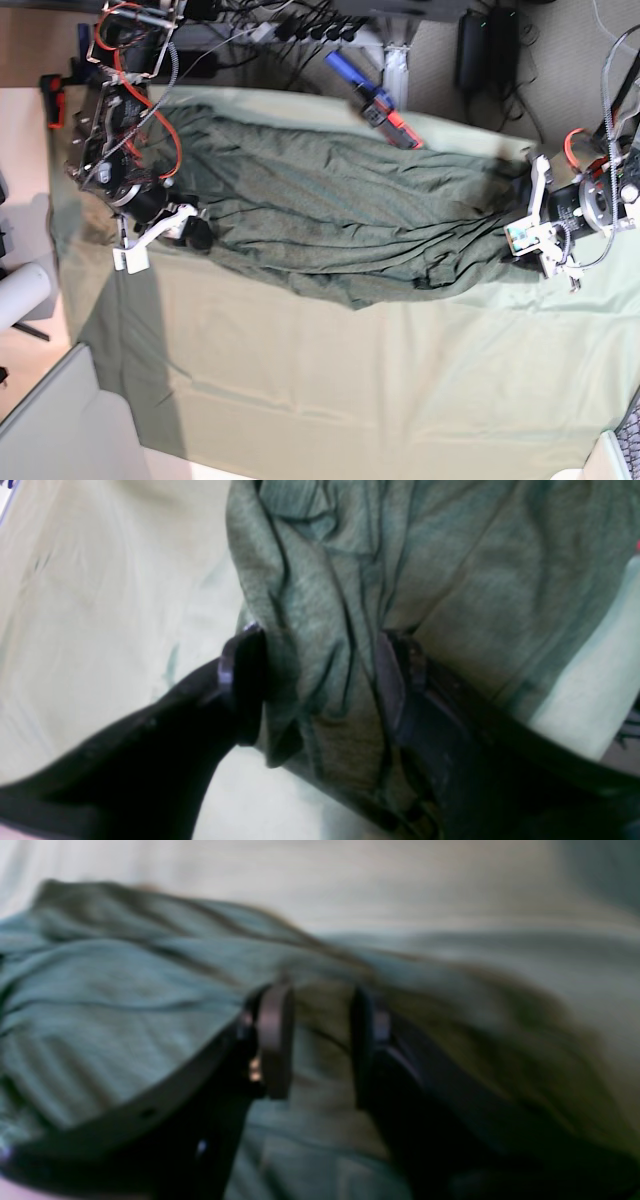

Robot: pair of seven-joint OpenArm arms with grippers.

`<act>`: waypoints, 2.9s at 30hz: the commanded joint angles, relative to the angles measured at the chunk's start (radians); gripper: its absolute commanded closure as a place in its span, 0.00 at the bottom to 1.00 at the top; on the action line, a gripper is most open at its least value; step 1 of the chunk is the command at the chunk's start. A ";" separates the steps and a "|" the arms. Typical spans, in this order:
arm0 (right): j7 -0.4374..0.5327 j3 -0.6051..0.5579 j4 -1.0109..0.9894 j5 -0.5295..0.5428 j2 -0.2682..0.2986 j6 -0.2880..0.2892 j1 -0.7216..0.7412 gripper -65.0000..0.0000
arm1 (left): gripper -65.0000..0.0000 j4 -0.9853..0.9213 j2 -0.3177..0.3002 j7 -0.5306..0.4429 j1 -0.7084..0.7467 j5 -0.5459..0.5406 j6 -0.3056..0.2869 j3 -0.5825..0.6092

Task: Fold the T-shirt properly
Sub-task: 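Lay the folded side down and reposition the left gripper along the hem, then release the right gripper and move it to the shirt's middle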

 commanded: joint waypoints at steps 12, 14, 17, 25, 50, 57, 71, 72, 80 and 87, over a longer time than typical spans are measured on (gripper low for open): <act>0.166 -0.163 -0.015 -0.122 -0.136 0.009 0.222 0.38 | 0.42 0.016 -0.014 0.002 -0.011 -0.036 0.001 -0.007; 0.192 -0.212 -0.076 -0.170 -0.176 0.009 0.264 0.38 | 0.42 0.016 -0.014 0.002 -0.011 -0.058 0.001 -0.007; 0.212 -0.285 -0.177 -0.231 -0.218 0.009 0.322 0.38 | 0.42 0.016 -0.014 0.014 -0.011 -0.077 0.001 -0.007; 0.233 -0.399 -0.312 -0.297 -0.237 0.008 0.349 0.38 | 0.42 0.016 -0.013 0.020 -0.011 -0.077 0.001 -0.007; 0.024 -0.380 0.082 -0.153 -0.222 0.009 0.214 1.00 | 0.42 0.012 -0.014 0.013 -0.016 -0.014 0.009 -0.007; -0.024 -0.381 0.182 -0.109 -0.214 0.009 0.076 1.00 | 0.42 -0.028 -0.014 0.017 -0.016 -0.011 0.009 -0.027; -0.020 -0.380 0.279 -0.110 -0.125 0.009 -0.092 1.00 | 0.42 -0.085 -0.014 -0.002 -0.017 -0.053 0.015 -0.082; -0.023 -0.380 0.279 -0.119 -0.125 0.009 -0.094 1.00 | 0.42 -0.085 -0.014 -0.003 -0.017 -0.053 0.015 -0.082; -0.036 -0.380 0.279 -0.123 -0.121 0.008 -0.094 0.69 | 0.42 -0.085 -0.014 0.029 -0.016 -0.190 0.014 -0.088; -0.012 -0.370 0.312 -0.044 -0.123 0.008 -0.093 0.59 | 0.42 -0.085 -0.007 0.032 -0.016 -0.406 0.001 -0.242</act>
